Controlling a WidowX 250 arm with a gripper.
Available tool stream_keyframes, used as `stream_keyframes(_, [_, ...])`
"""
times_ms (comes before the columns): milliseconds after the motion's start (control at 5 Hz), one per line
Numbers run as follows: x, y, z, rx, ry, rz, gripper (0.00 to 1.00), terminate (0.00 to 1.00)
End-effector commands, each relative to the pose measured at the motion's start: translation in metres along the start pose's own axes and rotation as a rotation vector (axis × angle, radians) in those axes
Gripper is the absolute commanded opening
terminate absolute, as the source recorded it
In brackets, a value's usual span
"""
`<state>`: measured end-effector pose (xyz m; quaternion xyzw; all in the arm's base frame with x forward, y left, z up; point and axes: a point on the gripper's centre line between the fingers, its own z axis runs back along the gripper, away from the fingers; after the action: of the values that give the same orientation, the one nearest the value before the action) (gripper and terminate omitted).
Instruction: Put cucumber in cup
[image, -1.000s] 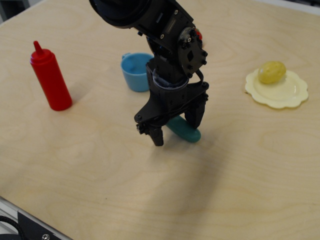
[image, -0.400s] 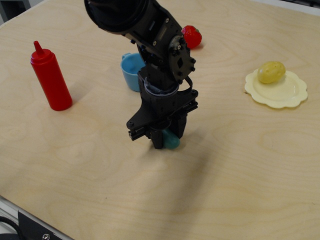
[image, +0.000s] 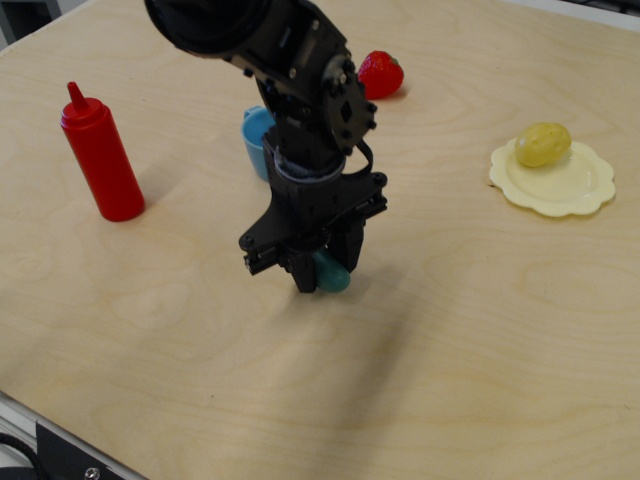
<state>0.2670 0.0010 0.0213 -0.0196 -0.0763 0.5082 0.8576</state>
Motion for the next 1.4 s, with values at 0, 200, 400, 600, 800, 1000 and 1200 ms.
stream_keyframes(0, [0.046,-0.01,0.064,-0.212,0.025,0.142,0.0,0.0])
stream_keyframes(200, [0.071,-0.011,0.053,-0.259,0.115,0.223,0.0,0.0])
stream_keyframes(400, [0.084,-0.015,0.04,-0.29,0.181,0.274,0.0,0.0])
stream_keyframes(600, [0.094,-0.027,0.034,-0.334,0.232,0.313,0.0,0.0])
stream_keyframes(800, [0.102,-0.042,0.036,-0.351,0.256,0.321,0.0,0.0])
stream_keyframes(1000, [0.112,-0.048,0.037,-0.365,0.272,0.353,0.0,0.0])
stream_keyframes(1200, [0.117,-0.049,0.036,-0.365,0.296,0.374,1.0,0.0])
